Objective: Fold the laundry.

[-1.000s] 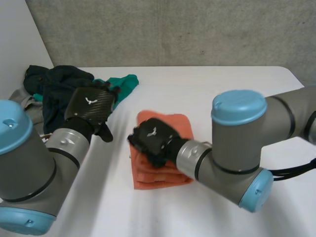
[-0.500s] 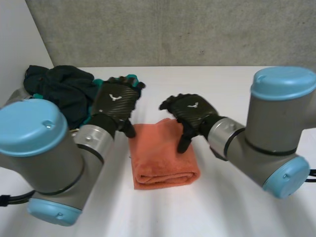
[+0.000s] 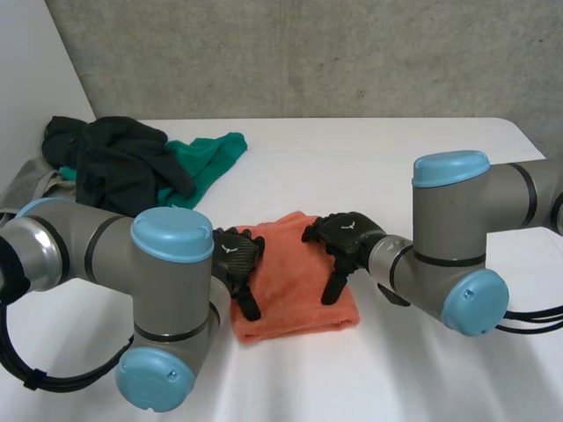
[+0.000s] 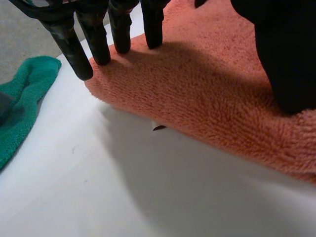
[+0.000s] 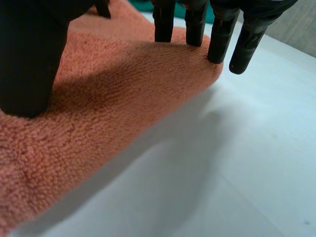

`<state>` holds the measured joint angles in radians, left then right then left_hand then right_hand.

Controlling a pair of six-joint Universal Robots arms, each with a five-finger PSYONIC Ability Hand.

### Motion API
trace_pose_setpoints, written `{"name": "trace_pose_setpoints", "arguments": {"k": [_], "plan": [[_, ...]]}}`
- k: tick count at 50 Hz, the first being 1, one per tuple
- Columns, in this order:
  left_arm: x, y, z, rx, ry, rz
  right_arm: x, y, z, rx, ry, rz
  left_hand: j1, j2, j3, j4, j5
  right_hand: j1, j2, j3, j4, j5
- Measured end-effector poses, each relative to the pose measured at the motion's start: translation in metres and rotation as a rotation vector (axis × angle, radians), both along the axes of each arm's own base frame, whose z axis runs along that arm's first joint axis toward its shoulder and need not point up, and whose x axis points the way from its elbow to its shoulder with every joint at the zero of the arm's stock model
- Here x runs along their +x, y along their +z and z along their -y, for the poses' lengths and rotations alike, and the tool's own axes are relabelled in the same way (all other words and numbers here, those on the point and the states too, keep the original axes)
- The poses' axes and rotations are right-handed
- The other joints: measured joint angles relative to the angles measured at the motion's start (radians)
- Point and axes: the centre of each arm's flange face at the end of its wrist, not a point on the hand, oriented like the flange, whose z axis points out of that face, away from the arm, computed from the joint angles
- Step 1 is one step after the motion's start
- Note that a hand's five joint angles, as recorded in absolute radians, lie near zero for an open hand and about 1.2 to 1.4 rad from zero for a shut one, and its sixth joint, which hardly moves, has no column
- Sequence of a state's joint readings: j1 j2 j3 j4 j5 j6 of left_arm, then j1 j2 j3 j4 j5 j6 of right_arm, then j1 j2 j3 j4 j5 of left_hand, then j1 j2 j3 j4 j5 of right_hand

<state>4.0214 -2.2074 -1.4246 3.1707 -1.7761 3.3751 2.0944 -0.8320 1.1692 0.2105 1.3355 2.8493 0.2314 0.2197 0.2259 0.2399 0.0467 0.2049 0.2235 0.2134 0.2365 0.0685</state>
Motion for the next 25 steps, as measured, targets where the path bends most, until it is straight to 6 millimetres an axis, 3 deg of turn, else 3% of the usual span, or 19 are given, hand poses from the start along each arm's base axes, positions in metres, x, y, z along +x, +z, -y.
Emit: {"name": "trace_pose_setpoints", "arguments": {"k": [4, 11, 12, 18, 19, 21, 25], "plan": [[-0.002, 0.003, -0.001, -0.024, -0.025, 0.022, -0.001, 0.004, 0.0, -0.036, 0.013, -0.037, 0.0, 0.0, 0.0, 0.0, 0.0, -0.013, 0.0, 0.0, 0.0, 0.0], [-0.007, 0.034, -0.004, -0.099, -0.076, -0.02, -0.004, 0.029, -0.002, -0.086, -0.006, 0.006, 0.0, 0.0, 0.0, 0.0, 0.0, -0.013, 0.0, 0.0, 0.0, -0.001], [-0.009, 0.053, -0.005, -0.136, -0.1, -0.06, -0.006, 0.04, -0.003, -0.092, -0.033, 0.059, 0.0, 0.0, 0.0, 0.0, 0.0, -0.013, 0.0, 0.0, 0.0, -0.005], [-0.012, 0.102, -0.01, -0.225, -0.175, -0.167, -0.019, 0.057, -0.007, -0.078, -0.126, 0.208, 0.0, 0.0, 0.0, 0.0, 0.0, -0.013, 0.0, 0.0, 0.0, -0.005], [-0.012, 0.102, -0.01, -0.225, -0.175, -0.167, -0.019, 0.057, -0.007, -0.078, -0.126, 0.208, 0.0, 0.0, 0.0, 0.0, 0.0, -0.013, 0.0, 0.0, 0.0, -0.005], [-0.011, 0.131, -0.014, -0.264, -0.237, -0.223, -0.037, 0.056, -0.009, -0.043, -0.197, 0.268, 0.0, 0.0, 0.0, 0.0, 0.0, -0.013, 0.0, 0.0, 0.0, -0.005], [-0.007, 0.151, -0.016, -0.261, -0.296, -0.257, -0.056, 0.045, -0.015, 0.016, -0.261, 0.288, 0.0, 0.0, 0.0, 0.0, 0.0, -0.013, 0.0, 0.0, 0.0, -0.005]]}}
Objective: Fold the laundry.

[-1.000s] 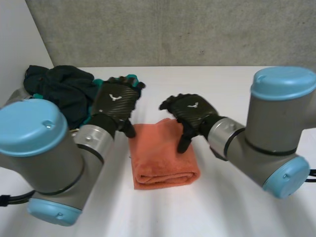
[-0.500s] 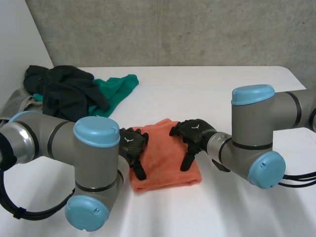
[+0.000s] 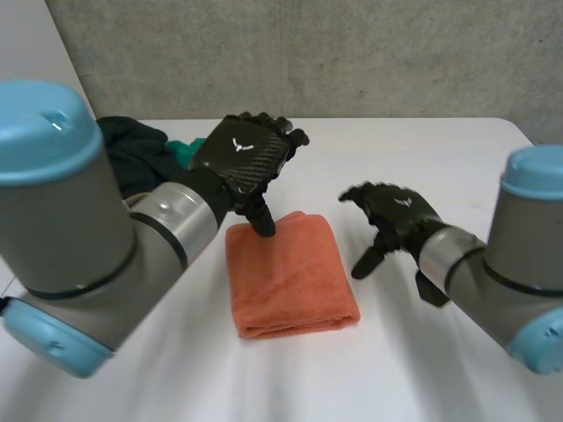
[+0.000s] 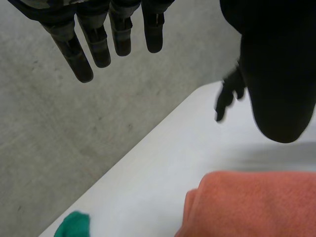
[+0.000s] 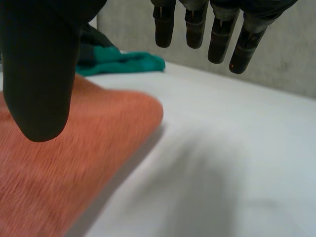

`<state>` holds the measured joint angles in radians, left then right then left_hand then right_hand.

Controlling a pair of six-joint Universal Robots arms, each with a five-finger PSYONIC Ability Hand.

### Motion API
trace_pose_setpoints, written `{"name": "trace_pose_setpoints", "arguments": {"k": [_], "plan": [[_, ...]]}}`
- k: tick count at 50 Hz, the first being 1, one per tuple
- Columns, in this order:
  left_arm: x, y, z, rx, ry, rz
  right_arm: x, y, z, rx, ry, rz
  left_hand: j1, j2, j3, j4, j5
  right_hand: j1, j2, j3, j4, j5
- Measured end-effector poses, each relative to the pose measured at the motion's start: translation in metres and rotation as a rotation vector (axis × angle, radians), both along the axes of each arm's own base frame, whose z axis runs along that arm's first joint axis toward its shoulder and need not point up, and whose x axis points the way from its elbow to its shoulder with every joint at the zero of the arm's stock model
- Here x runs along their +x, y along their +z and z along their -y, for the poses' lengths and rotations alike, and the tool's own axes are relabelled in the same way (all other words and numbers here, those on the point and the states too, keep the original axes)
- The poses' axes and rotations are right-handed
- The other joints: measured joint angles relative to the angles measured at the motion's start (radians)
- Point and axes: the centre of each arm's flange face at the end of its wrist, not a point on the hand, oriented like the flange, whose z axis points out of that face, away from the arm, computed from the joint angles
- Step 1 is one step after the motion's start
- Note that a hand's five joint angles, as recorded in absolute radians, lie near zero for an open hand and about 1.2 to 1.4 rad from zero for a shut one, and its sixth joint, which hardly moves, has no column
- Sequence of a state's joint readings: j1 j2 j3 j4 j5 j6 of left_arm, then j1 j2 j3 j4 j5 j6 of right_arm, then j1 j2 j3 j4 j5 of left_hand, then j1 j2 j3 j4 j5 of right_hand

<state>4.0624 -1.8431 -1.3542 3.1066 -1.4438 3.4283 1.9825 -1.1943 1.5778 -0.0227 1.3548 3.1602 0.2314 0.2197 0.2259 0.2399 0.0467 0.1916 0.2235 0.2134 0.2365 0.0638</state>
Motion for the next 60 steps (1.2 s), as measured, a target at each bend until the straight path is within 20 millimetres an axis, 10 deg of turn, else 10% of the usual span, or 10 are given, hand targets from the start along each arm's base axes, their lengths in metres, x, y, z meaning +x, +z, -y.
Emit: {"name": "trace_pose_setpoints", "arguments": {"k": [9, 30, 38, 49, 60], "plan": [[0.006, 0.009, -0.001, 0.067, -0.072, -0.02, -0.014, -0.032, -0.015, 0.081, -0.028, -0.001, 0.0, 0.0, 0.0, 0.0, 0.0, 0.0, 0.0, 0.0, 0.0, 0.0], [0.005, 0.001, 0.0, 0.107, -0.08, -0.021, 0.03, -0.074, -0.033, 0.129, 0.113, 0.04, 0.0, 0.0, 0.0, 0.0, 0.0, 0.019, 0.026, 0.031, 0.01, 0.018], [0.004, -0.002, 0.001, 0.115, -0.081, -0.017, 0.041, -0.081, -0.018, 0.116, 0.107, 0.05, 0.0, 0.0, 0.0, 0.0, 0.0, 0.45, 0.654, 0.562, 0.701, 0.629], [0.005, -0.004, 0.002, 0.12, -0.076, -0.015, 0.034, -0.062, 0.039, 0.008, 0.008, 0.086, 0.0, 0.0, 0.0, 0.0, 0.0, 0.516, 0.87, 0.645, 0.951, 0.854], [0.004, -0.006, 0.004, 0.12, -0.074, -0.015, -0.045, -0.044, 0.173, -0.182, -0.241, 0.054, 0.0, 0.0, 0.0, 0.0, 0.0, 0.516, 0.87, 0.645, 0.951, 0.88]]}}
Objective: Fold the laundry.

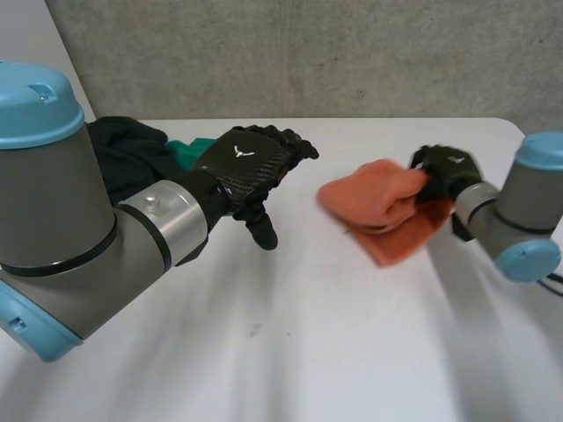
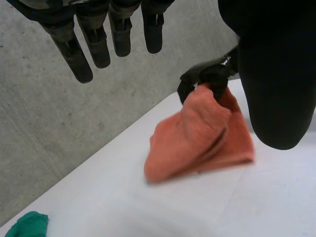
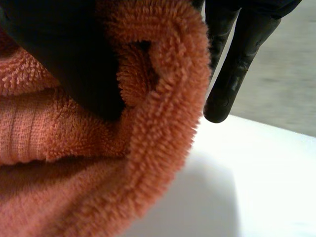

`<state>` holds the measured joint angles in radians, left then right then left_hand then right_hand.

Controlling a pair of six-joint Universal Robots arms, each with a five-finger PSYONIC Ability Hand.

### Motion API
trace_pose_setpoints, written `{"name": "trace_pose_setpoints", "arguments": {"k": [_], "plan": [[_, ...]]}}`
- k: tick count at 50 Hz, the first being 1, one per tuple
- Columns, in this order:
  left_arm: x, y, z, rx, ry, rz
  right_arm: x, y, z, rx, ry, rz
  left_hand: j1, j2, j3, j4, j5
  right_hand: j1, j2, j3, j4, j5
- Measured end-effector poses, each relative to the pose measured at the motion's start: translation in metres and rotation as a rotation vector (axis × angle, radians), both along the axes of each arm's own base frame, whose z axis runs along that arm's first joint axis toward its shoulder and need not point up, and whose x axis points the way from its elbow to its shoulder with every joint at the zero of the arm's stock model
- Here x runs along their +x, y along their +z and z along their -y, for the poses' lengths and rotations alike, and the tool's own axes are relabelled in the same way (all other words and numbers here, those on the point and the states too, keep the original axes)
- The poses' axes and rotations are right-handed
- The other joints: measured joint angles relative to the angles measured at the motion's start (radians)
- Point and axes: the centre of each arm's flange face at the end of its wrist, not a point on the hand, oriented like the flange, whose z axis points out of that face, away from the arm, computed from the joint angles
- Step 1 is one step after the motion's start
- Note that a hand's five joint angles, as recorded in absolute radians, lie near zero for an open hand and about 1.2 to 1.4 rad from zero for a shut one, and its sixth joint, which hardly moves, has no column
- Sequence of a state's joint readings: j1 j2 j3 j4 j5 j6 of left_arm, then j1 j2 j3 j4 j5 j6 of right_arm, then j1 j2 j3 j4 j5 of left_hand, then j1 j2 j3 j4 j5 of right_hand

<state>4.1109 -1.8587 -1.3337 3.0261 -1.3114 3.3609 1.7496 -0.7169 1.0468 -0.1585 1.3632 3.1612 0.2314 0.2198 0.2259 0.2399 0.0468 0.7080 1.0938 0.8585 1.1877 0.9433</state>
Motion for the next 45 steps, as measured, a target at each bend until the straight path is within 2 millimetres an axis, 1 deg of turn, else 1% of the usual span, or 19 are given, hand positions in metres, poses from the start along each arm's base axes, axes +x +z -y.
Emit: {"name": "trace_pose_setpoints", "arguments": {"k": [3, 5, 6, 7, 9, 10, 15, 18, 19, 24, 26, 32, 33, 34, 36, 38, 39, 41, 45], "plan": [[0.0, -0.001, 0.0, 0.003, 0.0, 0.002, -0.018, -0.003, 0.023, -0.019, -0.05, -0.015, 0.0, 0.0, 0.0, 0.0, 0.0, 0.0, 0.0, 0.0, 0.0, 0.0], [-0.001, -0.004, 0.001, 0.008, 0.0, 0.005, -0.04, -0.007, 0.05, -0.038, -0.114, -0.029, 0.0, 0.0, 0.0, 0.0, 0.0, 0.0, 0.0, 0.0, 0.0, 0.011], [-0.001, -0.004, 0.001, 0.009, 0.0, 0.007, -0.044, -0.008, 0.055, -0.042, -0.127, -0.031, 0.0, 0.0, 0.0, 0.0, 0.0, 0.0, 0.0, 0.0, 0.0, 0.011], [-0.001, -0.005, 0.001, 0.011, 0.001, 0.008, -0.058, -0.011, 0.069, -0.056, -0.168, -0.038, 0.0, 0.0, 0.0, 0.0, 0.0, 0.0, 0.006, 0.0, 0.0, 0.013], [-0.002, -0.007, 0.002, 0.014, 0.001, 0.01, -0.07, -0.013, 0.081, -0.072, -0.203, -0.043, 0.0, 0.0, 0.0, 0.0, 0.0, 0.0, 0.008, 0.0, 0.0, 0.013], [-0.002, -0.008, 0.002, 0.016, 0.001, 0.012, -0.084, -0.014, 0.092, -0.089, -0.238, -0.05, 0.0, 0.0, 0.0, 0.0, 0.0, 0.0, 0.01, 0.0, 0.0, 0.012], [-0.002, -0.012, 0.003, 0.025, 0.003, 0.018, -0.123, -0.015, 0.117, -0.149, -0.329, -0.067, 0.0, 0.0, 0.0, 0.0, 0.0, 0.0, 0.01, 0.0, 0.0, 0.013], [-0.003, -0.013, 0.004, 0.027, 0.003, 0.02, -0.138, -0.014, 0.124, -0.173, -0.358, -0.073, 0.0, 0.0, 0.0, 0.0, 0.0, 0.0, 0.01, 0.0, 0.0, 0.013], [-0.003, -0.014, 0.004, 0.029, 0.004, 0.02, -0.152, -0.012, 0.129, -0.194, -0.382, -0.077, 0.0, 0.0, 0.0, 0.0, 0.0, 0.0, 0.01, 0.0, 0.0, 0.013], [-0.003, -0.016, 0.005, 0.03, 0.004, 0.02, -0.175, -0.006, 0.135, -0.228, -0.406, -0.081, 0.0, 0.0, 0.0, 0.0, 0.0, 0.0, 0.01, 0.0, 0.0, 0.014], [-0.004, -0.017, 0.005, 0.03, 0.004, 0.02, -0.178, -0.005, 0.136, -0.234, -0.398, -0.081, 0.0, 0.0, 0.0, 0.0, 0.0, 0.0, 0.01, 0.0, 0.0, 0.02], [-0.004, -0.018, 0.005, 0.032, 0.004, 0.021, -0.175, -0.006, 0.136, -0.232, -0.338, -0.076, 0.0, 0.0, 0.0, 0.0, 0.0, 0.004, 0.008, 0.001, -0.023, 0.019], [-0.004, -0.018, 0.005, 0.032, 0.004, 0.021, -0.174, -0.007, 0.135, -0.228, -0.326, -0.075, 0.0, 0.0, 0.0, 0.0, 0.0, 0.073, -0.018, 0.076, -0.087, -0.026], [-0.004, -0.018, 0.005, 0.033, 0.004, 0.021, -0.173, -0.009, 0.135, -0.222, -0.313, -0.074, 0.0, 0.0, 0.0, 0.0, 0.0, -0.049, -0.207, -0.039, -0.268, -0.199], [-0.004, -0.018, 0.005, 0.034, 0.004, 0.021, -0.171, -0.012, 0.133, -0.208, -0.295, -0.075, 0.0, 0.0, 0.0, 0.0, 0.0, -0.262, -0.415, -0.258, -0.488, -0.415], [-0.004, -0.018, 0.005, 0.036, 0.004, 0.019, -0.169, -0.016, 0.131, -0.187, -0.279, -0.081, 0.0, 0.0, 0.0, 0.0, 0.0, -0.262, -0.415, -0.258, -0.488, -0.415], [-0.004, -0.017, 0.004, 0.037, 0.004, 0.017, -0.169, -0.019, 0.13, -0.173, -0.271, -0.088, 0.0, 0.0, 0.0, 0.0, 0.0, -0.503, -0.847, -0.629, -0.931, -0.848], [-0.004, -0.017, 0.004, 0.039, 0.005, 0.014, -0.171, -0.02, 0.128, -0.159, -0.268, -0.109, 0.0, 0.0, 0.0, 0.0, 0.0, -0.505, -0.865, -0.643, -0.947, -0.866], [-0.003, -0.016, 0.004, 0.043, 0.004, 0.007, -0.186, -0.017, 0.122, -0.145, -0.287, -0.222, 0.0, 0.0, 0.0, 0.0, 0.0, -0.505, -0.87, -0.646, -0.951, -0.875]]}}
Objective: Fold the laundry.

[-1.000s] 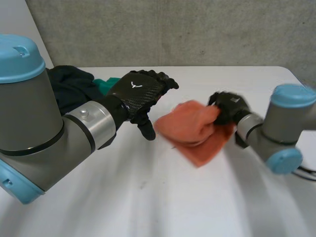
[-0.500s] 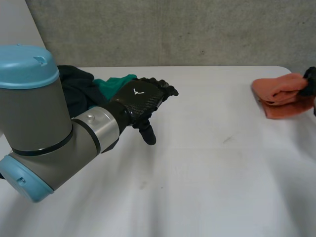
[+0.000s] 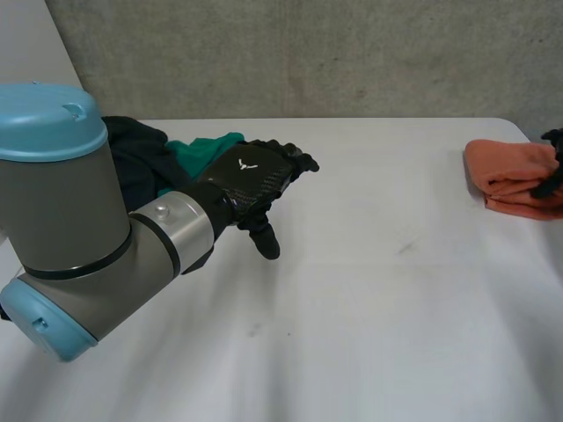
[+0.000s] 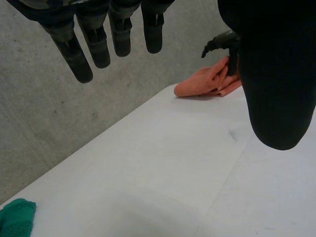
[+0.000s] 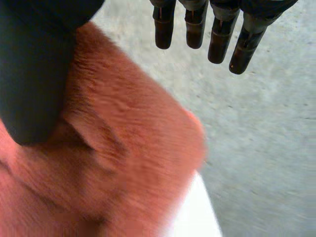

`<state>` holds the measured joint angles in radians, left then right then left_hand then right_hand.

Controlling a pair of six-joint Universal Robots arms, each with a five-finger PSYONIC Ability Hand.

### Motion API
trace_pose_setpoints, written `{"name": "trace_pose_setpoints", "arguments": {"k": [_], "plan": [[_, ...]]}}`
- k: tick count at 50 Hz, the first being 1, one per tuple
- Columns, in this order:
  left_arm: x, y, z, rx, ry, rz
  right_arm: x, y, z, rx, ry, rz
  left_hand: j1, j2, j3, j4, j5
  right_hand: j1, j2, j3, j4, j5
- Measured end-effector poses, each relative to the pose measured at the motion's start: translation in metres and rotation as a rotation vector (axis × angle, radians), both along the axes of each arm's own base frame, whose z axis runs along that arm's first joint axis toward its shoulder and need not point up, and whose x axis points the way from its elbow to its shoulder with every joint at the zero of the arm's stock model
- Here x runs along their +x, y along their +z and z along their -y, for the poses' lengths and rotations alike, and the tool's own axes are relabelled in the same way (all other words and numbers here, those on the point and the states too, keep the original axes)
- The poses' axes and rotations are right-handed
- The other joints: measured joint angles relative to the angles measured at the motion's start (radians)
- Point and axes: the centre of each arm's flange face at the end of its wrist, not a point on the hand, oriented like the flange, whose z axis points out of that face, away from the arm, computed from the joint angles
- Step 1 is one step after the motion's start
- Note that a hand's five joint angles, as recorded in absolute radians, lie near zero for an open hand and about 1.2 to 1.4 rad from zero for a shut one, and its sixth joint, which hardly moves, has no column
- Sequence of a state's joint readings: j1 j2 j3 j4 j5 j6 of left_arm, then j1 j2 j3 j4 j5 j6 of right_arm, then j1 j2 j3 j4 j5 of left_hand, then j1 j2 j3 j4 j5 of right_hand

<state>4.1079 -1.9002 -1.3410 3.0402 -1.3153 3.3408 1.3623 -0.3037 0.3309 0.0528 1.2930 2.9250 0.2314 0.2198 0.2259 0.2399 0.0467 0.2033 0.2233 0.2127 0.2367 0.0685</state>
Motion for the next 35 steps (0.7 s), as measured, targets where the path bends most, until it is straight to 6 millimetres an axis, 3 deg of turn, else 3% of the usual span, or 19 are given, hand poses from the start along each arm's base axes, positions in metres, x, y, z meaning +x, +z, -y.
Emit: {"name": "trace_pose_setpoints", "arguments": {"k": [4, 5, 6, 9, 12, 18, 19, 22, 24, 26, 27, 28, 31, 34, 35], "plan": [[0.0, 0.001, 0.0, -0.001, 0.0, -0.004, -0.017, 0.012, -0.005, 0.005, -0.063, -0.156, 0.0, 0.0, 0.0, 0.0, 0.0, 0.0, 0.0, 0.0, 0.0, 0.0], [0.0, 0.002, -0.001, -0.002, -0.001, -0.006, -0.027, 0.023, -0.008, 0.002, -0.111, -0.266, 0.0, 0.0, 0.0, 0.0, 0.0, 0.0, 0.0, 0.0, 0.0, 0.0], [0.0, 0.002, -0.001, -0.002, -0.001, -0.006, -0.027, 0.023, -0.008, 0.002, -0.111, -0.266, 0.0, 0.0, 0.0, 0.0, 0.0, 0.0, 0.0, 0.0, 0.0, 0.0], [0.0, 0.003, -0.001, -0.004, -0.002, -0.007, -0.037, 0.049, -0.014, -0.022, -0.189, -0.44, 0.0, 0.0, 0.0, 0.0, 0.0, 0.0, 0.0, 0.0, 0.0, -0.004], [0.0, 0.003, -0.001, -0.005, -0.002, -0.008, -0.038, 0.061, -0.018, -0.039, -0.211, -0.491, 0.0, 0.0, 0.0, 0.0, 0.0, 0.0, 0.0, 0.0, 0.0, -0.004], [0.001, 0.006, -0.002, -0.01, -0.001, -0.01, -0.029, 0.109, -0.036, -0.123, -0.238, -0.549, 0.0, 0.0, 0.0, 0.0, 0.0, 0.0, 0.0, 0.0, 0.0, -0.004], [0.001, 0.008, -0.003, -0.014, 0.0, -0.013, -0.019, 0.127, -0.042, -0.168, -0.234, -0.55, 0.0, 0.0, 0.0, 0.0, 0.0, 0.0, 0.0, 0.0, 0.0, -0.004], [0.002, 0.012, -0.004, -0.024, 0.002, -0.019, 0.002, 0.152, -0.054, -0.241, -0.213, -0.545, 0.0, 0.0, 0.0, 0.0, 0.0, 0.0, 0.0, 0.0, 0.0, -0.004], [0.005, 0.018, -0.004, -0.039, 0.008, -0.03, 0.032, 0.175, -0.07, -0.325, -0.171, -0.53, 0.0, 0.0, 0.0, 0.0, 0.0, 0.0, 0.0, 0.0, 0.0, -0.004], [0.006, 0.02, -0.004, -0.045, 0.011, -0.033, 0.041, 0.18, -0.075, -0.346, -0.156, -0.524, 0.0, 0.0, 0.0, 0.0, 0.0, 0.0, 0.0, 0.0, 0.0, -0.004], [0.009, 0.027, -0.001, -0.063, 0.025, -0.045, 0.074, 0.191, -0.093, -0.408, -0.094, -0.495, 0.0, 0.0, 0.0, 0.0, 0.0, 0.0, 0.0, 0.0, 0.0, -0.004], [0.011, 0.028, -0.001, -0.069, 0.03, -0.048, 0.08, 0.193, -0.097, -0.42, -0.08, -0.488, 0.0, 0.0, 0.0, 0.0, 0.0, 0.0, 0.0, 0.0, 0.0, -0.004], [0.021, 0.04, 0.009, -0.113, 0.08, -0.072, 0.126, 0.196, -0.13, -0.475, 0.045, -0.424, 0.0, 0.0, 0.0, 0.0, 0.0, 0.0, 0.0, 0.0, 0.0, -0.004], [0.037, 0.054, 0.026, -0.18, 0.158, -0.103, 0.171, 0.192, -0.175, -0.493, 0.216, -0.34, 0.0, 0.0, 0.0, 0.0, 0.0, 0.0, 0.0, 0.0, 0.0, -0.004], [0.045, 0.06, 0.035, -0.214, 0.198, -0.117, 0.188, 0.187, -0.198, -0.485, 0.305, -0.299, 0.0, 0.0, 0.0, 0.0, 0.0, 0.0, 0.0, 0.0, 0.0, -0.004]]}}
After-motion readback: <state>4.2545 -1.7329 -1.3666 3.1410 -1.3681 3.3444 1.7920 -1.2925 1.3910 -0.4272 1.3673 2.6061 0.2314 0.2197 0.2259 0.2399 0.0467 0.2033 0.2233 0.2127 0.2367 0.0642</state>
